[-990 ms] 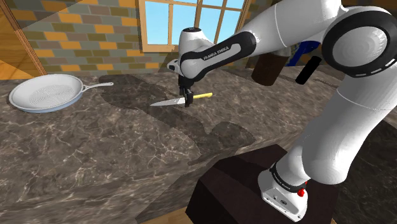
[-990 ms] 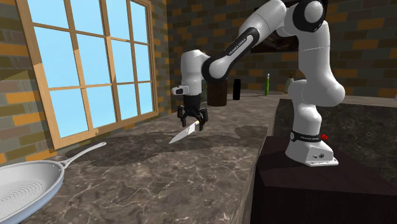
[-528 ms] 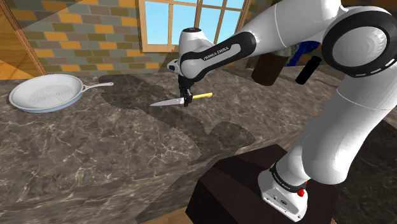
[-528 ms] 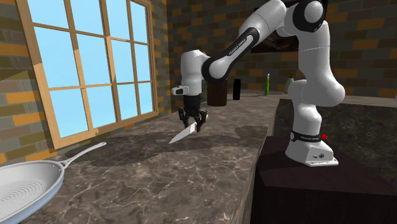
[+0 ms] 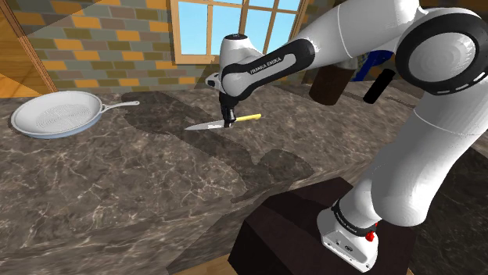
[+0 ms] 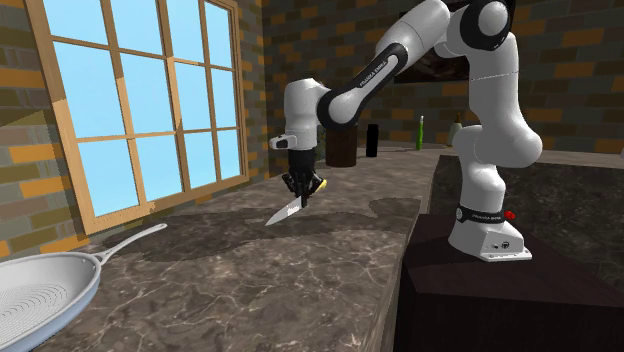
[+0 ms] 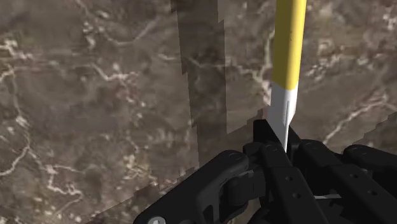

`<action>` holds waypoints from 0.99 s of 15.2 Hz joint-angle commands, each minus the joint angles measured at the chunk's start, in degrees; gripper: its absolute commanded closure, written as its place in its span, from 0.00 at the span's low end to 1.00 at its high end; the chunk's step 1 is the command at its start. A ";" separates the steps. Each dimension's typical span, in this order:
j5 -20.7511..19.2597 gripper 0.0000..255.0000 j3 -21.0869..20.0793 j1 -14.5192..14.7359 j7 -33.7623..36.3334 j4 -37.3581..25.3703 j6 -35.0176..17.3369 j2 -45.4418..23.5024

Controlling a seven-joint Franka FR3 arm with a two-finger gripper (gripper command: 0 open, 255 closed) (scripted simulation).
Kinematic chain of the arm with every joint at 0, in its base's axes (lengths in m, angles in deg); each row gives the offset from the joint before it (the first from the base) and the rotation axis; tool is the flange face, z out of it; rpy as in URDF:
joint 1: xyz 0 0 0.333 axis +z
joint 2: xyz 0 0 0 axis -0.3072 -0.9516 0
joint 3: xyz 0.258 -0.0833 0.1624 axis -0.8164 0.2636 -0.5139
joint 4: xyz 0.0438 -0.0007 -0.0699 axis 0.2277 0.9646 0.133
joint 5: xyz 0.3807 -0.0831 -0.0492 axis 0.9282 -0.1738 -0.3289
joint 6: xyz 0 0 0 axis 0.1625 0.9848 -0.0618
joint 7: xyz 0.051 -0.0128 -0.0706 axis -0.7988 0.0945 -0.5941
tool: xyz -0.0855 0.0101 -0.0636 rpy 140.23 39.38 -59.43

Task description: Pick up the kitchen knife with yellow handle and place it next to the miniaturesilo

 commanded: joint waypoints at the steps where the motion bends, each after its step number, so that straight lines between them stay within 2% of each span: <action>1: 0.00 1.00 0.00 0.00 0.00 0.00 0.00 -0.01; 15: -0.40 1.00 0.05 0.10 0.17 -4.58 10.01 5.44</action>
